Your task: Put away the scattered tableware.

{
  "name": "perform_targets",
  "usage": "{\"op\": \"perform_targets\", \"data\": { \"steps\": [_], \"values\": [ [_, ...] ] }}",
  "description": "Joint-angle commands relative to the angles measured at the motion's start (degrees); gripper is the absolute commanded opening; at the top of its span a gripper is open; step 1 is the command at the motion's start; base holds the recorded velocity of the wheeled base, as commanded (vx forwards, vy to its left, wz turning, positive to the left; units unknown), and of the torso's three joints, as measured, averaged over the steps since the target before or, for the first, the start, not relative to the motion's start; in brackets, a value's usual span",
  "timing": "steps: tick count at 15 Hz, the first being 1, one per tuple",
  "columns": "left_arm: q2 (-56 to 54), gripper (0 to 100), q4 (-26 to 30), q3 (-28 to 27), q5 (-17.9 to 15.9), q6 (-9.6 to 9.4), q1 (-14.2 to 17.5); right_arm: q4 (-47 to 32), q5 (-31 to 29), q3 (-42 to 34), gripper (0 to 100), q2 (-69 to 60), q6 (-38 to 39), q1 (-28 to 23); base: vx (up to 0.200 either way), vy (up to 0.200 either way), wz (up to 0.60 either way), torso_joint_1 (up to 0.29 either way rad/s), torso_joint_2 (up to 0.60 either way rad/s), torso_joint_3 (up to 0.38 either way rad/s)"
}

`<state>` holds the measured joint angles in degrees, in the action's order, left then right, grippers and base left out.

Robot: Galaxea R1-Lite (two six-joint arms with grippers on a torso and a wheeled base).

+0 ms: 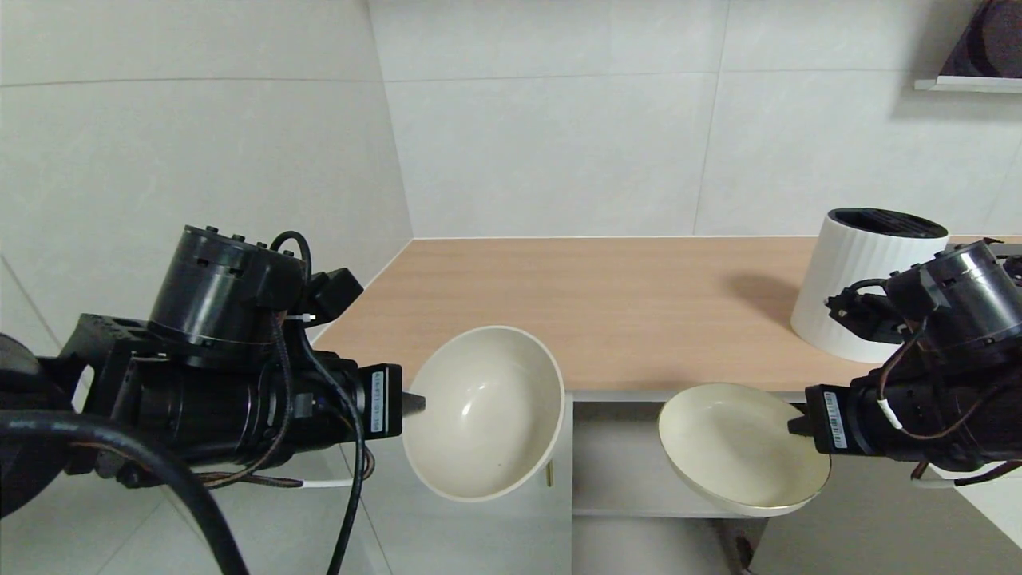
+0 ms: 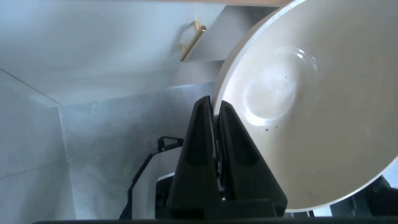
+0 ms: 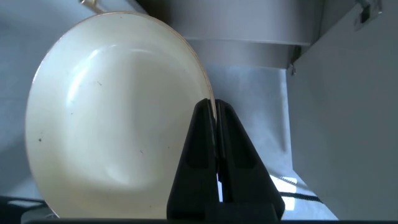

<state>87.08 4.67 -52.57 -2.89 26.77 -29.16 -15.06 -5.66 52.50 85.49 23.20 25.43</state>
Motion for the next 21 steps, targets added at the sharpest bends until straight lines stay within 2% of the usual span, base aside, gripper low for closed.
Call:
{"op": "perform_targets", "data": {
  "steps": [1, 7, 15, 21],
  "values": [
    [0.29, 0, -0.01, -0.08, -0.10, 0.04, -0.02, 0.11, -0.06, -0.03, 0, 0.99, 0.00, 0.06, 0.000, 0.000, 0.00, 0.000, 0.00, 0.000],
    [1.43, 0, 0.08, 0.01, -0.10, 0.12, 0.07, 3.10, -0.14, -1.26, 0, 2.49, 0.00, -1.26, 0.000, 0.000, 0.00, -0.016, 0.03, 0.022],
    [1.78, 0, 0.08, 0.27, -0.10, -0.05, 0.07, 3.10, -0.14, -1.26, 0, 2.84, 0.00, -1.26, 0.000, 0.000, 0.00, -0.186, 0.46, 0.264],
    [1.87, 0, 0.08, 0.27, -0.10, -0.05, 0.07, 3.10, -0.14, -1.26, 0, 3.10, -0.08, -1.26, 0.000, 0.000, 0.00, -0.035, 0.10, 0.058]
  ]
}}
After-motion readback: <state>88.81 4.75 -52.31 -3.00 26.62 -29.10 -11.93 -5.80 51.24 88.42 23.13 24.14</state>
